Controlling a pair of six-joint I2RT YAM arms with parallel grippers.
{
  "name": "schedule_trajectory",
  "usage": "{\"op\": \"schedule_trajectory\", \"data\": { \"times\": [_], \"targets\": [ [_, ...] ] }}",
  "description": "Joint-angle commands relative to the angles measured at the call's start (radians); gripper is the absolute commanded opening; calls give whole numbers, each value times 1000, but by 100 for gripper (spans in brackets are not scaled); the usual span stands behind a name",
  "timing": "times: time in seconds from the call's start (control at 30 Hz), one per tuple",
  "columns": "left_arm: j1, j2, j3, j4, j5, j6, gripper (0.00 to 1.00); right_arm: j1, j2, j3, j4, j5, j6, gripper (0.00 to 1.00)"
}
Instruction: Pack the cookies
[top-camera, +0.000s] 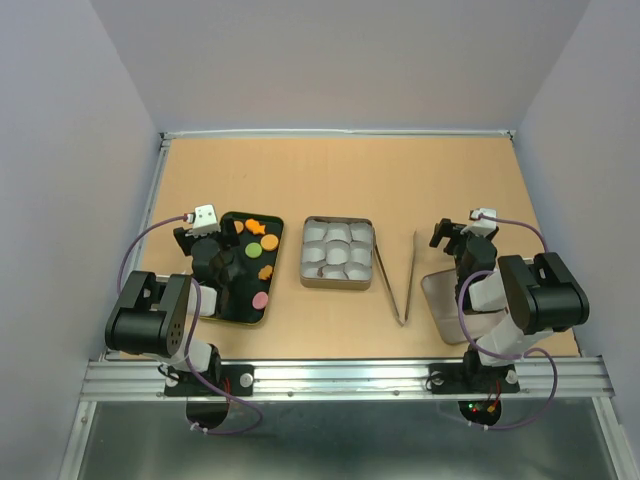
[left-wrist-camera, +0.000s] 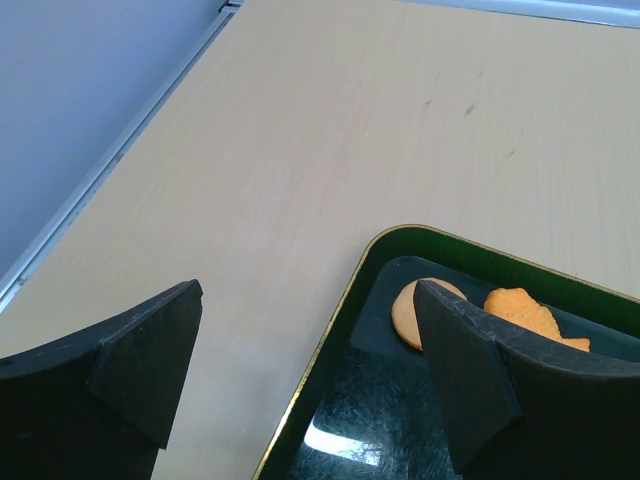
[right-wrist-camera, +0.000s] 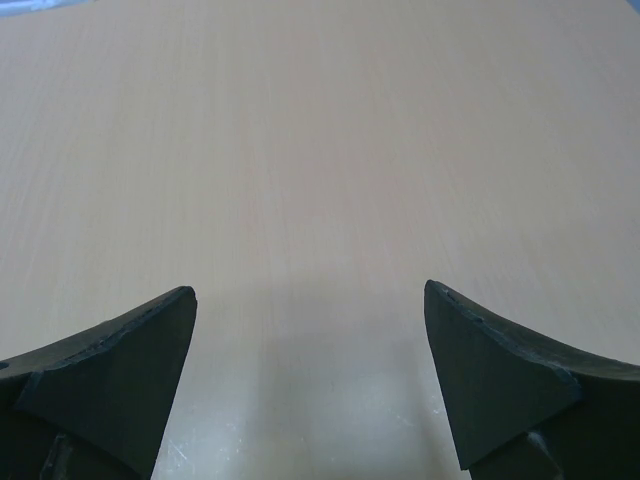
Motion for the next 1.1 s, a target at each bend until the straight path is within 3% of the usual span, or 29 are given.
{"op": "schedule_trajectory", "data": {
  "times": [0.0,0.43,0.53,0.7,0.77,0.8,0.83,0.87,0.9,0.97,1.0,1.07],
  "targets": [
    [5,-19,1,301,-5,16,99,-7,3,-10,82,-1,-18,100],
    [5,-19,1,299,-4,16,99,-9,6,-7,80,-5,-19,100],
    [5,-19,1,299,-5,16,99,0,-59,1,70,58,-12,100],
    [5,-19,4,292,-1,16,99,4,-296,195,-444,161,45,100],
    [5,-19,4,295,-2,16,99,5,-357,390,-643,161,74,100],
    [5,-17,4,293,-2,16,99,4,-386,457,-846,160,140,100],
    [5,-19,4,293,-2,16,99,4,-394,546,-947,154,177,100],
    [5,-17,6,293,-2,16,99,4,-400,659,-1083,74,208,100],
    [5,-17,4,293,-1,16,99,4,-419,689,-1109,10,281,100],
    [5,-17,6,292,-5,16,99,2,-448,688,-1121,-87,454,100],
    [5,-16,3,296,-5,17,99,4,-475,642,-1153,-210,576,100],
    [4,-19,0,301,64,46,99,2,-483,608,-1167,-469,604,100]
  ]
}}
